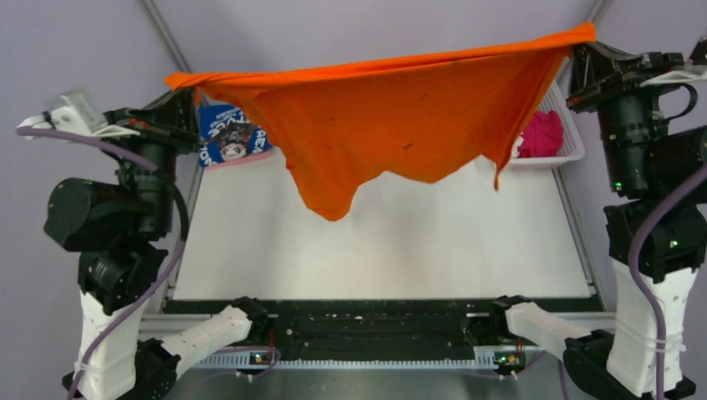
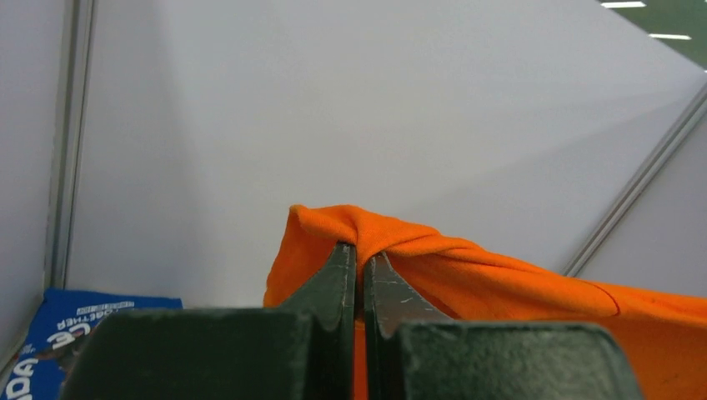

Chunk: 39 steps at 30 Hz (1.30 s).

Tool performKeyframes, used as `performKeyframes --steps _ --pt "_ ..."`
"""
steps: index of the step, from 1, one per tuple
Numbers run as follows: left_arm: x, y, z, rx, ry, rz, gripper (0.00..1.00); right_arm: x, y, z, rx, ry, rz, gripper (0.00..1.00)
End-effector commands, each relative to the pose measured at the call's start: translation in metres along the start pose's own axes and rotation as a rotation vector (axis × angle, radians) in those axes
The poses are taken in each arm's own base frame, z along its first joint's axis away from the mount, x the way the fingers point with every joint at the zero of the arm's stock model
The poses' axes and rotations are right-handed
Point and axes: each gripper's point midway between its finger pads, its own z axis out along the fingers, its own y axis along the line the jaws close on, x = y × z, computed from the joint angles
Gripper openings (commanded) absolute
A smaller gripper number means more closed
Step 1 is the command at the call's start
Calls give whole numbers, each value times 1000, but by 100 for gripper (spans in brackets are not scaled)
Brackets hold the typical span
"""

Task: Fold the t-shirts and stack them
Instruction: Flatten out the tshirt

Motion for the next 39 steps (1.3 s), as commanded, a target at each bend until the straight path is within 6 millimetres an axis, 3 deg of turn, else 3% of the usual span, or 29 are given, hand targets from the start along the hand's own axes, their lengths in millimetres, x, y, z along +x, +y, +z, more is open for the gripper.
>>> performKeyframes --steps 1,4,8,11,12,14,15,16,18,21,26,29,31,32,33,34,39 --pt "-13 -11 13 27 -47 37 0 -5 3 5 -34 -26 -70 0" --pt "-2 0 32 -79 -48 80 0 15 -8 21 21 7 -102 0" --pt "31 23 69 -273 -43 215 0 65 -22 53 80 95 -171 0" --pt "66 40 113 -325 7 262 0 113 -33 83 124 164 -200 0" --pt "94 55 135 -329 76 261 0 129 -36 92 134 183 -213 0" --pt "114 82 169 -358 99 238 0 160 -40 116 142 210 -246 0" --pt "114 88 184 -367 88 251 0 172 -42 127 138 215 -272 0" --pt "131 95 198 -369 120 276 0 193 -44 142 138 234 -291 0" --pt "125 87 222 -317 103 278 0 207 -49 165 141 233 -320 0" --pt "109 73 242 -255 37 282 0 202 -51 194 129 191 -320 0" --pt "74 61 242 -212 -67 312 0 176 -38 209 55 101 -318 0" --pt "83 64 234 -198 -39 348 0 180 -41 200 51 118 -367 0" --pt "107 74 225 -196 14 375 0 193 -48 187 51 138 -432 0" --pt "129 83 215 -200 59 381 0 195 -48 175 43 141 -460 0" --pt "132 83 206 -189 66 371 0 209 -49 165 19 166 -493 0" --pt "167 97 192 -190 142 371 0 221 -48 153 -19 188 -528 0" --pt "269 133 105 -201 360 256 0 311 -35 71 -215 389 -578 0"
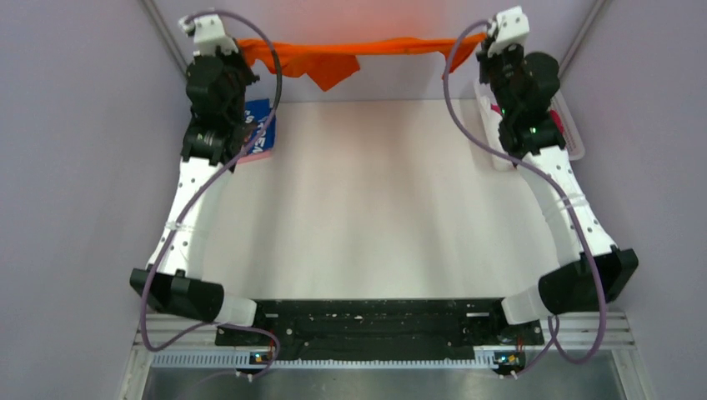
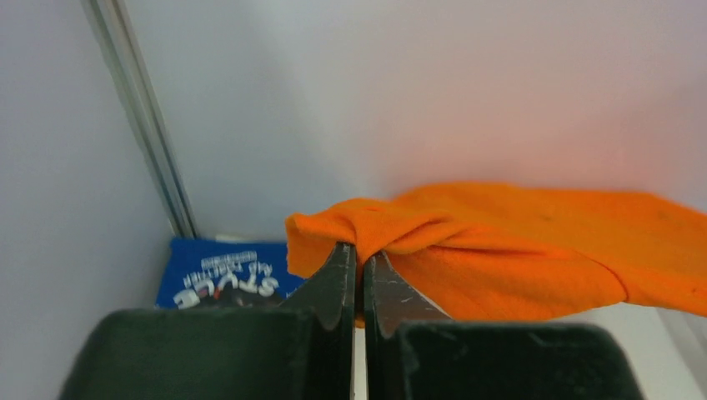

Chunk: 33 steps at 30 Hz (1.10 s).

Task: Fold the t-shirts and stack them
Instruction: Flatten out the tshirt

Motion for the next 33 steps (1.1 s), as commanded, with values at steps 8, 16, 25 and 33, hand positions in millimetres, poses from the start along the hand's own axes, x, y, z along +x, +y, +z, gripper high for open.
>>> performKeyframes --steps 8,16,25,33 --pt "263 21 -142 -40 580 -295 0 177 166 -145 -453 467 193 11" --pt "335 52 -236 -253 911 -374 39 247 223 -242 -534 991 543 45" --pt "279 36 -229 -179 848 -417 99 205 207 -228 -460 900 627 99" --pt "321 -18 -148 1 879 -468 99 261 228 -166 -268 932 733 99"
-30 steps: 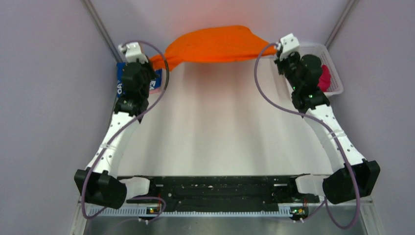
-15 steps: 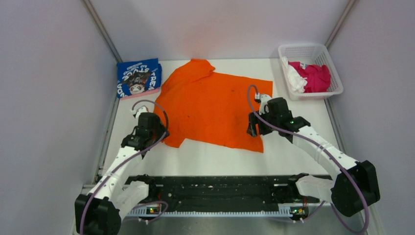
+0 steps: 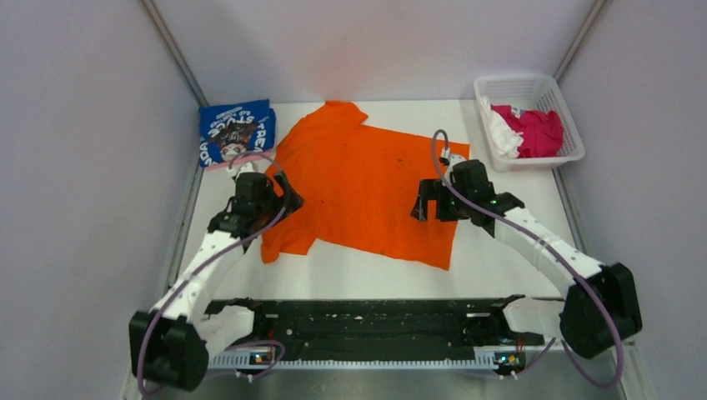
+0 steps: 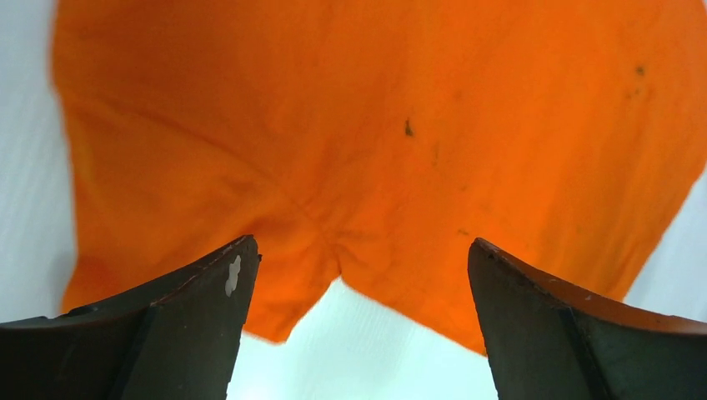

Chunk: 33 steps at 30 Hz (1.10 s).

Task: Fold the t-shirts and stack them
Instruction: Flatten out the tshirt

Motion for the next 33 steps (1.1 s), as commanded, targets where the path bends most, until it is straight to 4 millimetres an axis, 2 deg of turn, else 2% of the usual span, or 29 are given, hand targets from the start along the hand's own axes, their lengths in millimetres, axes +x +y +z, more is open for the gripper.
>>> performKeyframes --steps 1,6,9,12,14,17,21,24,27,30,33 --pt "-16 -35 50 65 44 27 99 -31 -6 49 44 -86 118 99" --pt "3 -19 97 -51 189 83 99 -21 -29 87 135 -26 132 99" --pt "10 -9 115 -87 221 102 99 -9 -50 101 197 21 160 99" --pt "14 2 134 -140 250 120 99 -5 -69 111 234 33 198 99" --pt "14 3 146 -150 259 130 99 -11 -82 116 254 25 224 98" --pt "9 -11 163 -113 278 129 99 -27 -106 119 317 8 217 98" --pt "1 -35 174 -35 294 141 99 -62 -128 121 392 -39 153 99" --pt "-6 -52 160 1 312 170 99 -97 -130 116 422 -86 108 99" --pt "-9 -67 120 19 289 258 99 -115 -120 100 401 -121 93 99" --pt "11 -68 80 -2 300 367 99 -115 -111 77 388 -160 114 99" --pt "40 -47 59 -75 327 424 99 -99 -109 54 399 -188 172 99"
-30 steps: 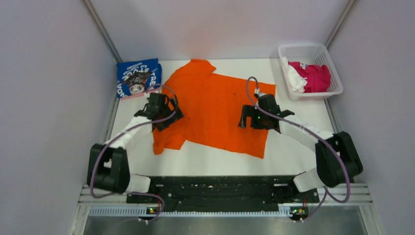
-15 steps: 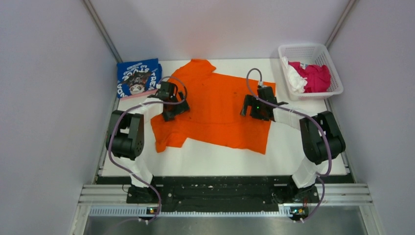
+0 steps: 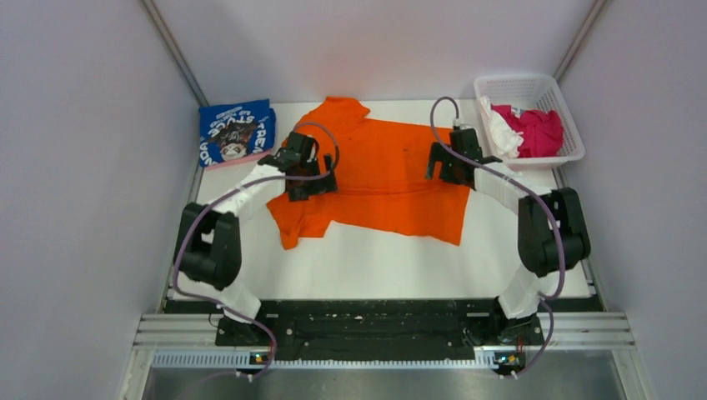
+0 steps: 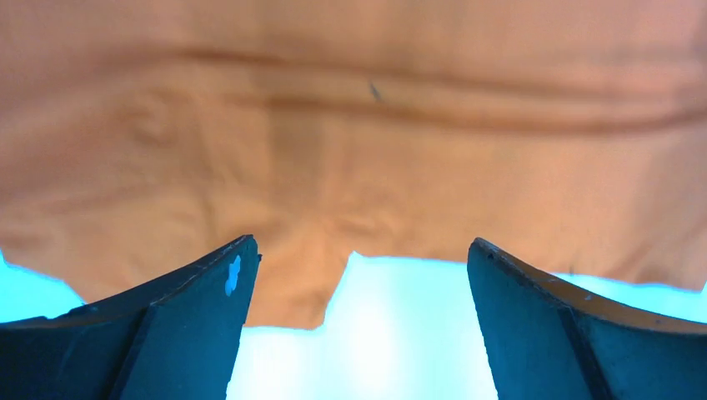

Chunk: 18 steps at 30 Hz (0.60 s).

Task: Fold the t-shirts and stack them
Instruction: Flatten out the tshirt, then grab the side of the flattened tshirt closest away from the robot with both arms

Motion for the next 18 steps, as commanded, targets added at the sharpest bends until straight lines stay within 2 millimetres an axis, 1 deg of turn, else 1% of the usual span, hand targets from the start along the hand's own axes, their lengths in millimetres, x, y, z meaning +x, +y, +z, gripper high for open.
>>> performKeyframes --steps 1,2,4,5,7,8,11,13,15,18 --pt "52 18 -34 -124 29 116 99 -6 -12 -50 19 -86 78 99" --pt "64 25 -32 -150 52 100 98 5 -16 -55 23 -77 99 99" --pt "84 32 -26 -162 107 68 92 15 -17 -66 5 -82 141 99" --pt "92 31 -23 -159 121 65 89 21 -18 -70 -2 -84 156 99" --pt "102 28 -16 -146 130 74 82 30 -20 -76 -14 -83 172 99" --pt "104 24 -13 -138 128 84 79 34 -21 -78 -15 -82 173 99" --pt "101 17 -2 -130 116 94 69 40 -26 -83 -3 -76 168 99" --pt "97 12 6 -122 103 97 64 42 -28 -85 3 -71 165 99" --pt "100 12 15 -130 118 97 59 41 -29 -87 9 -79 159 99" --pt "106 15 24 -168 150 108 48 38 -33 -92 26 -96 157 99"
